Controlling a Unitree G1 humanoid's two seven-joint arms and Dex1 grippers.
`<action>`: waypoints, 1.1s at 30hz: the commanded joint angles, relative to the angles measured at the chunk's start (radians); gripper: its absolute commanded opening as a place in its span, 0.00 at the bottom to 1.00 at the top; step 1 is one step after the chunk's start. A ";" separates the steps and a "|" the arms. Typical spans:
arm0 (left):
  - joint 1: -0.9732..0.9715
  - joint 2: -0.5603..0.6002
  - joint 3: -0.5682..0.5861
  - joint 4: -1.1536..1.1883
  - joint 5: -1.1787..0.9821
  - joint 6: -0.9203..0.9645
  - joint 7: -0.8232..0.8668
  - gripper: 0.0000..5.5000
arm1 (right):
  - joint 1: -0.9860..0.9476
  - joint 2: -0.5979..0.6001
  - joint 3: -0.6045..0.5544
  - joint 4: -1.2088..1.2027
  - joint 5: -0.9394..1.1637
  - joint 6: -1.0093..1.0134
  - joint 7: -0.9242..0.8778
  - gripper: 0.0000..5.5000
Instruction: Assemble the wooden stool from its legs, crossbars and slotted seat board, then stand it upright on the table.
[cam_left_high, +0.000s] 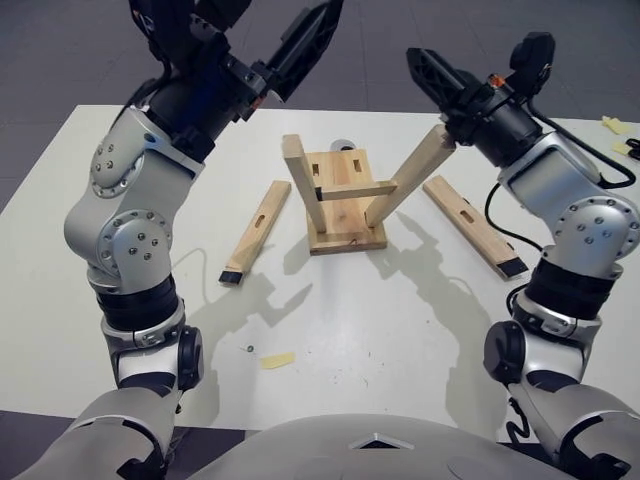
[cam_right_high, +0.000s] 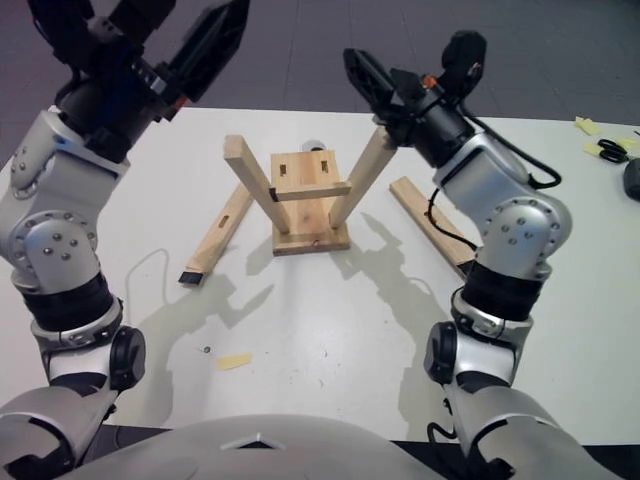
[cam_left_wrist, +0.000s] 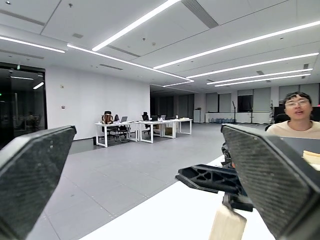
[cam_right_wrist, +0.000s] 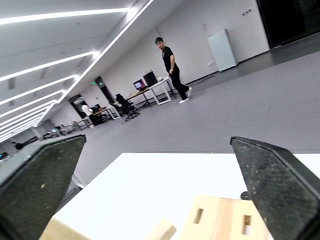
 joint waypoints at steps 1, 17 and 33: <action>0.052 -0.019 -0.049 -0.034 0.011 0.006 0.020 0.98 | 0.066 0.031 0.026 0.033 -0.007 0.043 -0.051 0.98; -0.082 0.013 0.114 -0.033 -0.057 -0.022 0.148 0.98 | -0.310 -0.019 -0.168 0.085 0.314 -0.166 -0.054 0.98; 0.102 -0.047 0.011 -0.098 -0.051 -0.002 0.237 0.98 | 0.250 -0.010 0.170 0.044 0.061 -0.161 0.104 0.98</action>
